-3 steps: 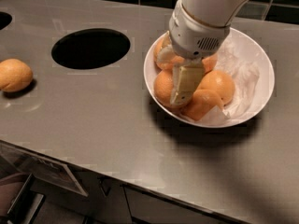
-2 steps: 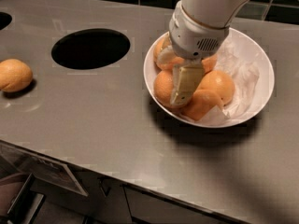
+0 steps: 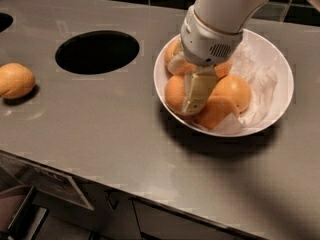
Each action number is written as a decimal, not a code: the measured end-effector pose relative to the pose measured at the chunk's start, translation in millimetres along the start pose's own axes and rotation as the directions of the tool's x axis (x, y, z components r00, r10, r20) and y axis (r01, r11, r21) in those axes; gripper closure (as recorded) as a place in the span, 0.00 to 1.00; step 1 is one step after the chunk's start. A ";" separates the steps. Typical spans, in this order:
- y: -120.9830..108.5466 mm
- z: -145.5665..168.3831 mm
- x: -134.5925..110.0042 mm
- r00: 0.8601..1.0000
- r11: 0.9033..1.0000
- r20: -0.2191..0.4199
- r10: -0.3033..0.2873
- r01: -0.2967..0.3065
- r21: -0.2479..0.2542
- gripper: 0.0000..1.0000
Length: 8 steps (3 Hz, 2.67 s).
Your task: Pick orange from white bowl
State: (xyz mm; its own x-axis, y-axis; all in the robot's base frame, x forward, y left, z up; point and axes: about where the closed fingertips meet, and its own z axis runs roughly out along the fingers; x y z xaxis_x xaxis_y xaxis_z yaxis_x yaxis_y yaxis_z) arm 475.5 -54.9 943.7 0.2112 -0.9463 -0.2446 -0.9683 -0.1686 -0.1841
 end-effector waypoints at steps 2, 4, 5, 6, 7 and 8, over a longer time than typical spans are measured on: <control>-1.0 11.1 5.6 1.000 1.000 0.013 0.009 -0.008 -0.020 0.30; -0.2 16.1 9.5 1.000 0.999 0.017 0.015 -0.015 -0.033 0.31; 1.4 17.8 11.6 1.000 0.999 0.017 0.019 -0.018 -0.039 0.32; 2.5 22.6 13.4 1.000 0.998 0.015 0.023 -0.022 -0.051 0.31; 1.9 24.3 13.9 1.000 0.998 0.015 0.022 -0.022 -0.053 0.32; 0.0 28.7 13.4 1.000 0.998 0.015 0.018 -0.017 -0.059 0.35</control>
Offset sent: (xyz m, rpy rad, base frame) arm 0.0048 -0.0068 -0.0224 0.0129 0.0565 -0.0018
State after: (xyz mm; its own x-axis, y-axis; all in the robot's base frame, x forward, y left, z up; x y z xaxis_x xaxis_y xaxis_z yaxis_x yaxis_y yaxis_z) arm 482.0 -59.7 913.1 0.1955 -0.9450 -0.2621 -0.9780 -0.1681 -0.1232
